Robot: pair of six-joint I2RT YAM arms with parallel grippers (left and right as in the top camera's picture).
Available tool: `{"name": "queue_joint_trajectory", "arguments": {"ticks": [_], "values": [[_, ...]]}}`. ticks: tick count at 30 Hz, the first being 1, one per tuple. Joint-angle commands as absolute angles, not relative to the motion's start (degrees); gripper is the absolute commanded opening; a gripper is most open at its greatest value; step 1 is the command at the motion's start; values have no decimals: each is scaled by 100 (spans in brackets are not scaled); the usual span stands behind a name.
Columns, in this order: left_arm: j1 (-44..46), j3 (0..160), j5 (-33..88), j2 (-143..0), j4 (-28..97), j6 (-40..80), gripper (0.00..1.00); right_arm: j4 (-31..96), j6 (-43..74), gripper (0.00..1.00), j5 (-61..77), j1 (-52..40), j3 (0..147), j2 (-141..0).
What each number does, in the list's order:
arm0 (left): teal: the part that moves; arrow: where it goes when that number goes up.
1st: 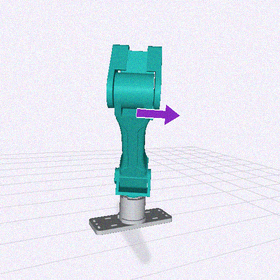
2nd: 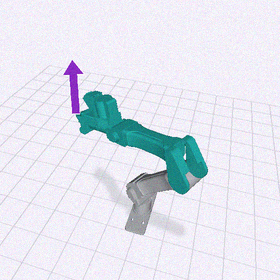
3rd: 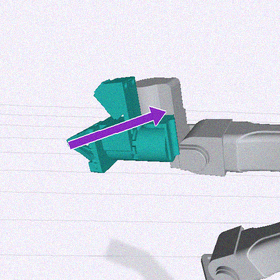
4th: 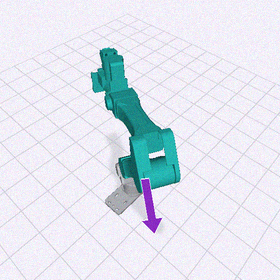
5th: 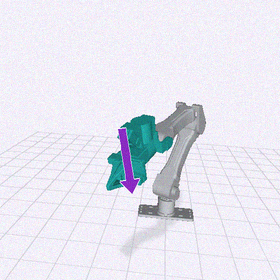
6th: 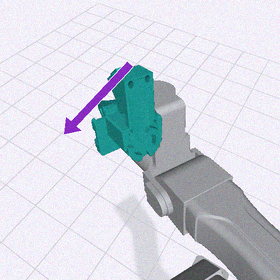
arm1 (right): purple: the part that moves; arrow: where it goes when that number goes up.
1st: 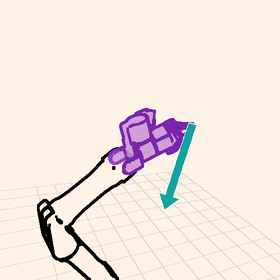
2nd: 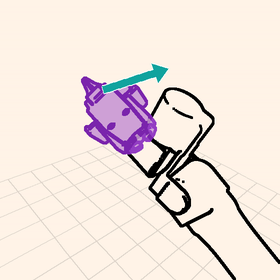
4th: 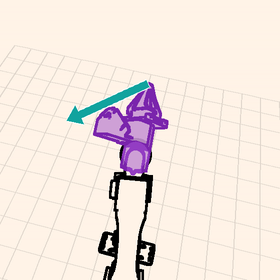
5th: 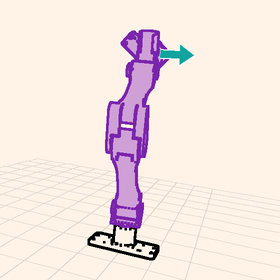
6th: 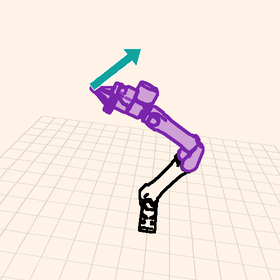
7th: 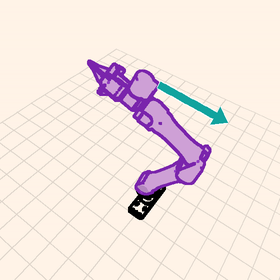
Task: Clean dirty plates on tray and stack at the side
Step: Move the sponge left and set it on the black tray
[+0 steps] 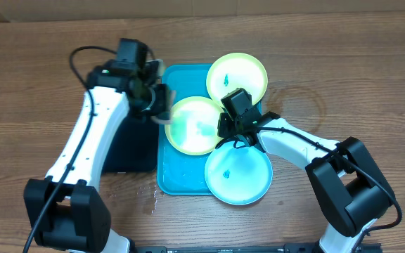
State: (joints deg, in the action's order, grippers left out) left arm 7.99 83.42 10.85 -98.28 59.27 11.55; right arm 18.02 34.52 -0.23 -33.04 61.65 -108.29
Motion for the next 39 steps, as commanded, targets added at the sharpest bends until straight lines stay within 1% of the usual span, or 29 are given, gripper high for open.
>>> {"name": "queue_joint_trajectory", "arguments": {"ticks": [1,4,7,13,28,39], "values": [[578,8355,-322,-9918,6246,1122,4,1813,3450,4,8,-3315,6226,-10814],[405,8276,-814,-9929,6346,1203,4,1813,3450,4,8,-3315,6226,-10814],[263,8143,-943,-9933,6294,1203,4,1813,3450,4,8,-3315,6226,-10814],[172,7662,-941,-9933,5865,1205,4,1815,3450,4,8,-3315,6226,-10814],[172,6101,-963,-9937,4185,1197,5,1813,3450,4,8,-3315,6226,-10814],[172,5924,-961,-9937,4034,1199,9,1813,3450,4,8,-3315,6226,-10814]]}}
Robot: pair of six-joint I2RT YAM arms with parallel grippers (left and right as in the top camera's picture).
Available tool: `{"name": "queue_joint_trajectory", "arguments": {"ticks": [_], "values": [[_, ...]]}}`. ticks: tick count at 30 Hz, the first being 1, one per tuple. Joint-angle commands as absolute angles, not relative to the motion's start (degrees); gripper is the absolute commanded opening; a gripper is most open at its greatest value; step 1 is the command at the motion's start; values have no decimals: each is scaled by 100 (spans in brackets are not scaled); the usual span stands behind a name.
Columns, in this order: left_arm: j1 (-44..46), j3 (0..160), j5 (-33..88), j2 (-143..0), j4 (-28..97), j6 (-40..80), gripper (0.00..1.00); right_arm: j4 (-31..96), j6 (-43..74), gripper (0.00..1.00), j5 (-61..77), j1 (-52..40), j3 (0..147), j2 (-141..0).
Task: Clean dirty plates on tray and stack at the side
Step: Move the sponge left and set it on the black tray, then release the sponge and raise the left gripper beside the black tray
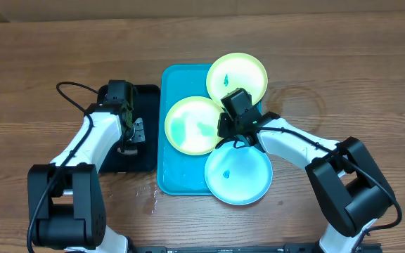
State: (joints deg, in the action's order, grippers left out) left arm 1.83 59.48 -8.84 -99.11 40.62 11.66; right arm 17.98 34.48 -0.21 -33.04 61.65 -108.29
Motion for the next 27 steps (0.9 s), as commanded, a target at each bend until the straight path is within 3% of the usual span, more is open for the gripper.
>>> {"name": "queue_joint_trajectory", "arguments": {"ticks": [1,5,6,10,12,25,27], "values": [[172,5924,-961,-9937,4038,1199,11,1813,3450,4,8,-3315,6226,-10814],[174,5922,-958,-9937,4058,1197,17,1815,3450,4,8,-3315,6226,-10814],[174,5922,-958,-9937,4062,1194,23,1815,3450,4,8,-3315,6226,-10814],[172,5951,-770,-9931,4125,1177,65,1817,3450,4,8,-3315,6226,-10814],[167,6099,-556,-9920,4305,1179,75,1817,3450,4,8,-3315,6226,-10814],[108,8224,-93,-8908,5898,1249,86,1835,3450,5,5,-3315,6226,-10814],[108,8281,-32,-8619,5951,1251,94,1820,3450,11,3,-3315,6226,-10814]]}}
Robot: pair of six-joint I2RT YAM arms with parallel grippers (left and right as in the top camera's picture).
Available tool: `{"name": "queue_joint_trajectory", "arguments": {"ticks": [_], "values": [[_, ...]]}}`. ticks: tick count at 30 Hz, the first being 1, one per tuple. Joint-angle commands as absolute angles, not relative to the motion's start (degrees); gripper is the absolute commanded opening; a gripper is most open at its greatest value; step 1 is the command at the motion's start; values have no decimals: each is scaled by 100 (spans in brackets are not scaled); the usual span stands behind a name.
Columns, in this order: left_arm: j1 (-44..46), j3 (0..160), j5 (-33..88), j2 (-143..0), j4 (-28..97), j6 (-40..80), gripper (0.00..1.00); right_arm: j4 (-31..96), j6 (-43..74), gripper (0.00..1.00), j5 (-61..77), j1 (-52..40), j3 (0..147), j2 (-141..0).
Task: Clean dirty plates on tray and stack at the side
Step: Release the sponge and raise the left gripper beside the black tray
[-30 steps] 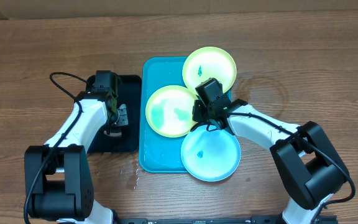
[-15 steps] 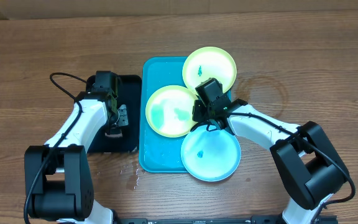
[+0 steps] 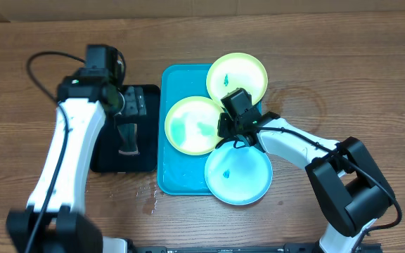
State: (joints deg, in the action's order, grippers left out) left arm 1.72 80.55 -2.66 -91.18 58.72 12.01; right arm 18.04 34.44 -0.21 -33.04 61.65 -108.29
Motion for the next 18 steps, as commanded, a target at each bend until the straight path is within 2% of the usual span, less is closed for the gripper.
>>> {"name": "queue_joint_trajectory", "arguments": {"ticks": [1,14,18], "values": [[108,8281,-38,-8477,5970,1299,98,1802,3450,13,3,-3315,6224,-10814],[108,8278,-469,-7330,6462,1507,100,1616,3452,13,-141,-3315,6211,-10997],[108,8274,-598,-7273,6486,1507,100,1590,3454,9,-141,-3315,6211,-10997]]}}
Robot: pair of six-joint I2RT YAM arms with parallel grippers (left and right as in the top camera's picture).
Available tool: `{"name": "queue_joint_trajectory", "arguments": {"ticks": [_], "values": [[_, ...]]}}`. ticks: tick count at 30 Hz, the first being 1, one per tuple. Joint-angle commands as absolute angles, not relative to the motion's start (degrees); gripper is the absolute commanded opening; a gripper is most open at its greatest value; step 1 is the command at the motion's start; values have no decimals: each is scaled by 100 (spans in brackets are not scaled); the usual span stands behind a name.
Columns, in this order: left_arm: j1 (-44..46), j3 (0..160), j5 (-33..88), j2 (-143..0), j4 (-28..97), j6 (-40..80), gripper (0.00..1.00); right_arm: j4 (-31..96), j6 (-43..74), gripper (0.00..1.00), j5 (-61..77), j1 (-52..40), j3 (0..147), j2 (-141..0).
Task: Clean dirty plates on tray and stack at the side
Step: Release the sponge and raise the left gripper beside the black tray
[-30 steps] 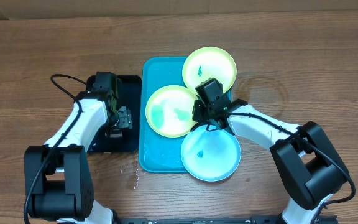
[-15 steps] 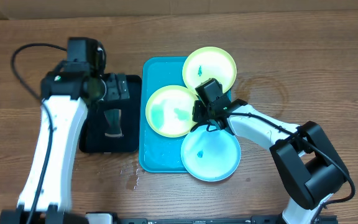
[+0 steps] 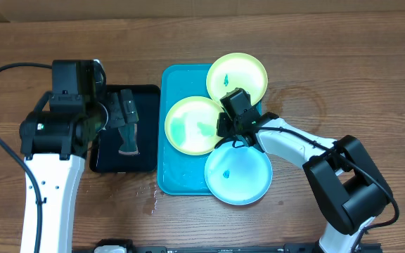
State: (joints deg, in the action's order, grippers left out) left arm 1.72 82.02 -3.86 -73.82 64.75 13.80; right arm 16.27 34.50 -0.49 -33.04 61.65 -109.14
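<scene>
A teal tray (image 3: 178,179) holds a yellow-green plate (image 3: 192,126) smeared with green. A second yellow-green plate (image 3: 239,74) overlaps the tray's back right corner and a light blue plate (image 3: 239,176) its front right corner; each has a small dark stain. My right gripper (image 3: 223,126) is shut on the smeared plate's right rim. A grey scrubbing brush (image 3: 128,137) lies on a black mat (image 3: 111,158) left of the tray. My left gripper (image 3: 120,111) hangs raised over the mat's back end, apparently open and holding nothing.
The brown wooden table (image 3: 343,56) stretches to the right of the plates and behind them. A few water drops (image 3: 150,200) lie in front of the mat. The left arm's cable (image 3: 5,70) loops over the far left.
My left arm has risen closer to the camera and shifted left and slightly toward the front. The brush still lies on the black mat. The right gripper and the plates have not moved.
My left gripper was first at the smeared plate's left rim with something in its fingers, while the right gripper held that plate's right rim. Then the left gripper was down on the black mat. After that it stood above the mat with the brush left lying there, and now higher.
</scene>
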Motion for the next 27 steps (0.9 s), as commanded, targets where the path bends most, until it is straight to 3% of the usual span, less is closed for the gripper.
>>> {"name": "queue_joint_trajectory", "arguments": {"ticks": [1,14,27], "values": [[108,8267,-596,-7284,6493,1505,100,1584,3452,7,-141,-3315,6211,-10995],[86,8270,-613,-7369,6622,1487,100,1590,3452,4,117,-3304,6333,-10947],[-454,8364,-508,-7328,6665,1673,100,2539,3452,4,119,-3304,6893,-10639]]}}
